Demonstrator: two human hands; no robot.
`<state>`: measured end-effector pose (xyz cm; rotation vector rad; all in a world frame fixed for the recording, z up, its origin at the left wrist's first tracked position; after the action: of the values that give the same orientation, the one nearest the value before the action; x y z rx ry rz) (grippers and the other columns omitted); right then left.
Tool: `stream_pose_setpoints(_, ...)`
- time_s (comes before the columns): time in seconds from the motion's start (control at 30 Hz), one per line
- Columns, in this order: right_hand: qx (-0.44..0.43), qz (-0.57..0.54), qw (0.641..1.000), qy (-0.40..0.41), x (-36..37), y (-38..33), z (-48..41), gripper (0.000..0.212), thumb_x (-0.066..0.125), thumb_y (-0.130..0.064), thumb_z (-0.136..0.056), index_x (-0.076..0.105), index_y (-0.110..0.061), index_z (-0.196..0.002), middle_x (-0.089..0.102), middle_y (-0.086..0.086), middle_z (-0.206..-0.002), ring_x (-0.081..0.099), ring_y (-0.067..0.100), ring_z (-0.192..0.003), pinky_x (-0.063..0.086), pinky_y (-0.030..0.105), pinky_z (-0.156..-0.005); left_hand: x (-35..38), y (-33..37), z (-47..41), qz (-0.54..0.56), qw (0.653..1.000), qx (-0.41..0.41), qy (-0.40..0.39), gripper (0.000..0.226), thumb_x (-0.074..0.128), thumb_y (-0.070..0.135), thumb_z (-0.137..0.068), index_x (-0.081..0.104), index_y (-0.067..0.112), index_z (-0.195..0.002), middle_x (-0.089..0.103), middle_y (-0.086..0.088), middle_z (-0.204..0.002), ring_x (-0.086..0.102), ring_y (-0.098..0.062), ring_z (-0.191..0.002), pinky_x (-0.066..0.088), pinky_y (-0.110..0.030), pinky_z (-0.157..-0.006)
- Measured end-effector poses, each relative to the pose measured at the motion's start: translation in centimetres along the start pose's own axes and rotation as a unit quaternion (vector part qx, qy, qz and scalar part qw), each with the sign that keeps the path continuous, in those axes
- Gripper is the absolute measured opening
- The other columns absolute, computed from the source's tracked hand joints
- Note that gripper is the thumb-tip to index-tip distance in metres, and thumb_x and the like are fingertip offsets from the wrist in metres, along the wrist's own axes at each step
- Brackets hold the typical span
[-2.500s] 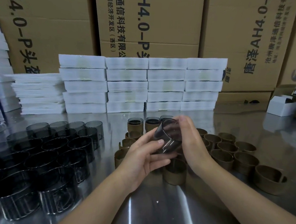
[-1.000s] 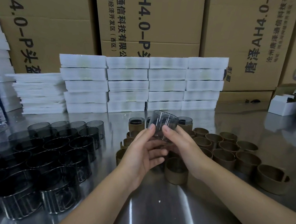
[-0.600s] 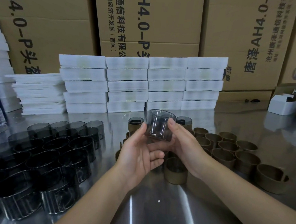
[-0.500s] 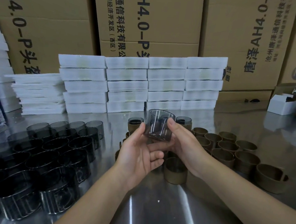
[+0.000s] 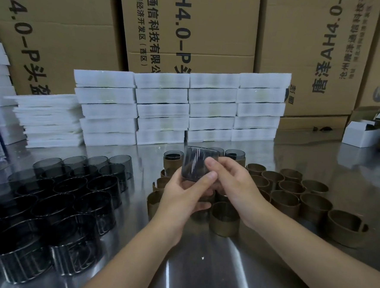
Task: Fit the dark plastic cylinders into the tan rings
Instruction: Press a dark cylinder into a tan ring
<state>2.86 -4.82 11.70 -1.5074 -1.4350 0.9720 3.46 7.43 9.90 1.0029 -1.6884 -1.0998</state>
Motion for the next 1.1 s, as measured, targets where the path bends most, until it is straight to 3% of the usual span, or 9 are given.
stream_pose_setpoints(0.17,-0.002,0.004,0.999,0.041,-0.3,0.4,-0.3,0.025,0.068,-0.034,-0.083,0.062,-0.019,-0.103,0.075,-0.013,-0.08,0.069,-0.001,-0.073,0.047,0.007,-0.059,-0.3,-0.1,-0.2,-0.01,1.0,0.011,0.023,0.075,0.079,0.045,-0.055,0.056,0.031,-0.126,0.075,0.008,-0.085,0.072,-0.006,-0.077,0.054,-0.018,-0.061)
stream_pose_setpoints(0.3,0.0,0.0,0.999,0.046,-0.4,0.4,-0.2,0.032,0.069,-0.035,-0.082,0.063,-0.018,-0.108,0.075,-0.014,-0.083,0.069,-0.003,-0.074,0.045,0.006,-0.058,-0.6,-0.3,-0.5,-0.018,0.999,0.018,0.036,0.08,0.079,0.045,-0.053,0.056,0.028,-0.128,0.075,0.01,-0.088,0.072,-0.004,-0.083,0.053,-0.017,-0.06)
stream_pose_setpoints(0.47,0.012,-0.004,1.0,0.02,-0.2,0.3,0.1,0.026,0.066,-0.031,-0.087,0.064,-0.017,-0.109,0.075,-0.013,-0.084,0.069,-0.002,-0.075,0.046,0.006,-0.058,-0.7,-0.4,-0.5,-0.053,0.997,0.034,0.045,0.058,0.081,0.031,-0.07,0.052,0.03,-0.12,0.074,0.016,-0.093,0.071,-0.003,-0.085,0.052,-0.016,-0.057)
stream_pose_setpoints(0.63,0.018,0.044,0.999,-0.013,0.0,0.3,0.3,0.023,0.059,-0.038,-0.091,0.071,-0.025,-0.105,0.075,-0.008,-0.096,0.068,0.007,-0.097,0.051,0.017,-0.081,-1.0,-0.5,-0.5,-0.09,0.993,0.029,0.065,0.047,0.08,0.025,-0.077,0.051,0.032,-0.114,0.074,0.01,-0.092,0.07,-0.003,-0.076,0.049,-0.015,-0.053)
stream_pose_setpoints(0.7,0.02,0.047,0.999,-0.015,0.0,0.3,0.3,0.026,0.058,-0.04,-0.091,0.072,-0.025,-0.107,0.075,-0.006,-0.099,0.067,0.01,-0.102,0.05,0.026,-0.091,-1.2,-0.3,-0.5,-0.091,0.993,0.028,0.065,0.046,0.08,0.028,-0.076,0.054,0.033,-0.113,0.074,0.01,-0.089,0.07,-0.003,-0.071,0.047,-0.014,-0.051)
stream_pose_setpoints(0.97,0.035,-0.017,0.999,-0.028,-0.1,-0.4,0.3,0.052,0.065,-0.055,-0.067,0.075,-0.017,-0.102,0.075,0.002,-0.102,0.067,0.015,-0.099,0.047,0.034,-0.095,0.1,0.6,0.3,-0.103,0.994,0.029,-0.01,0.025,0.071,0.033,-0.085,0.065,0.051,-0.101,0.075,0.014,-0.084,0.069,-0.008,-0.066,0.051,-0.019,-0.055)
stream_pose_setpoints(1.1,0.04,-0.049,0.997,-0.051,-0.1,-0.6,0.2,0.06,0.066,-0.052,-0.069,0.072,-0.005,-0.105,0.073,0.013,-0.105,0.068,0.018,-0.091,0.049,0.03,-0.084,0.4,0.9,0.5,-0.078,0.996,0.022,-0.04,0.042,0.07,0.043,-0.074,0.063,0.043,-0.115,0.075,0.006,-0.09,0.067,-0.013,-0.064,0.049,-0.02,-0.054)
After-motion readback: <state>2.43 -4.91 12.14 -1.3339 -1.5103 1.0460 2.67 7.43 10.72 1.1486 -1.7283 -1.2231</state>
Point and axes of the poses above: each hand's wrist, its own z-axis away from the middle knuckle, its own x-axis out of the palm, y = z × x, the point moved 4 cm from there along -z, towards the middle knuckle
